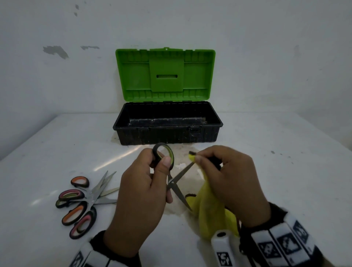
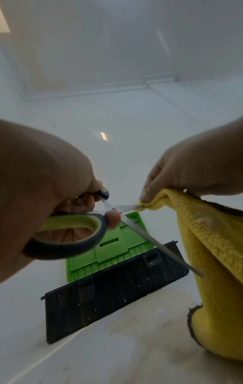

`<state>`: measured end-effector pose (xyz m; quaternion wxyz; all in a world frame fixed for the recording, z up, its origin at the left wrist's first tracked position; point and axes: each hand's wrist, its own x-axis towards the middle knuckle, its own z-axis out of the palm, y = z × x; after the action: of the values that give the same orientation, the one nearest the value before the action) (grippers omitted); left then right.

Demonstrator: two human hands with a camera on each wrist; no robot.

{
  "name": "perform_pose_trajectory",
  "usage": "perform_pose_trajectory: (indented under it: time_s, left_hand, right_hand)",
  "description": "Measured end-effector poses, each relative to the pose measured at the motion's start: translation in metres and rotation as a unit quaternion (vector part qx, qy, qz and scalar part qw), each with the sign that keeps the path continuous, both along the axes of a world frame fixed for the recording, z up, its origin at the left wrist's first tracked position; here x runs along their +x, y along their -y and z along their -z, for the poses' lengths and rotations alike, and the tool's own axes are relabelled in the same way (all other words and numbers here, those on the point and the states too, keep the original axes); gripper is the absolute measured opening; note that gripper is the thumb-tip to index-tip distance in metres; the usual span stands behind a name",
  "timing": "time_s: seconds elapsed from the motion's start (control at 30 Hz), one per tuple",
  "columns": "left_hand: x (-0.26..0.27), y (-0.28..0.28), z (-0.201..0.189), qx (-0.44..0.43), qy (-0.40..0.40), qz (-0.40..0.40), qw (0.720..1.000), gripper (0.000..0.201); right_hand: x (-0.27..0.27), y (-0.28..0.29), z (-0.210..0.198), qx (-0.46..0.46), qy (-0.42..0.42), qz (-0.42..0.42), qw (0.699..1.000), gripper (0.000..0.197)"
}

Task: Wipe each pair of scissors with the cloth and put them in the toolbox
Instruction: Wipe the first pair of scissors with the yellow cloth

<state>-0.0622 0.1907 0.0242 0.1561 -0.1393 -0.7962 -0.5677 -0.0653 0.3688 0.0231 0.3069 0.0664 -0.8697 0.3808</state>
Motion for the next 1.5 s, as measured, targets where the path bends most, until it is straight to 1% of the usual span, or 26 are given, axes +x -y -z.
perform_pose_trajectory:
  time_s: [0.13,0.2,0.27,0.37,0.5,0.63,0.73,0.87,0.97,1.03,1.13,1.23,1.3,1.37,1.43,1.5]
  left_hand:
    - [-0.001,0.007,-0.004,0.042,0.062,0.02,0.997,0.023]
    - [-0.002,0.01,-0.006,0.063,0.116,0.037,0.991,0.024]
    - [-0.004,0.012,-0.007,0.072,0.164,0.054,0.982,0.026]
    - [-0.009,0.009,-0.005,0.071,0.203,0.072,0.974,0.028]
    - [-0.014,0.004,0.001,0.066,0.218,0.083,0.97,0.029]
    - [-0.018,0.0,0.006,0.064,0.226,0.081,0.969,0.029]
    - [-0.019,-0.001,0.007,0.072,0.228,0.082,0.968,0.029]
    - [-0.023,0.0,0.008,0.093,0.224,0.07,0.968,0.029]
    - [-0.024,0.001,0.008,0.107,0.221,0.062,0.967,0.03]
    - [-0.024,0.002,0.008,0.106,0.217,0.062,0.968,0.032]
    - [-0.023,0.003,0.007,0.102,0.21,0.064,0.97,0.037]
    - [-0.02,0.002,0.005,0.079,0.19,0.074,0.976,0.029]
    - [-0.018,0.002,0.004,0.061,0.175,0.075,0.98,0.027]
    - [-0.017,0.001,0.003,0.048,0.163,0.079,0.982,0.027]
    - [-0.016,0.001,0.002,0.037,0.157,0.083,0.983,0.026]
    - [-0.015,0.001,0.003,0.008,0.136,0.088,0.987,0.025]
  right_hand:
    - [-0.019,-0.035,0.001,-0.022,0.04,0.062,0.997,0.014]
    - [-0.029,-0.052,0.002,-0.062,0.055,0.081,0.993,0.014]
    - [-0.034,-0.059,-0.002,-0.114,0.056,0.071,0.989,0.011]
    - [-0.036,-0.053,-0.013,-0.145,0.047,0.029,0.988,0.009]
    - [-0.033,-0.034,-0.026,-0.213,0.048,-0.033,0.975,0.009]
    - [-0.023,-0.018,-0.032,-0.249,0.044,-0.129,0.959,0.014]
    - [-0.012,-0.009,-0.032,-0.251,0.057,-0.198,0.946,0.011]
    - [-0.002,-0.007,-0.027,-0.218,0.082,-0.256,0.938,0.008]
    - [0.002,-0.012,-0.02,-0.191,0.094,-0.267,0.94,0.011]
    - [0.005,-0.014,-0.015,-0.157,0.111,-0.262,0.946,0.014]
    - [0.009,-0.014,-0.01,-0.076,0.12,-0.23,0.963,0.018]
    - [0.006,-0.015,-0.007,0.051,0.079,-0.193,0.977,0.025]
    - [0.004,-0.016,-0.004,0.145,0.067,-0.183,0.97,0.031]
    - [0.002,-0.016,-0.003,0.215,0.067,-0.165,0.96,0.033]
    - [0.002,-0.017,-0.005,0.251,0.067,-0.149,0.954,0.033]
    - [0.0,-0.015,-0.009,0.264,0.086,-0.166,0.946,0.03]
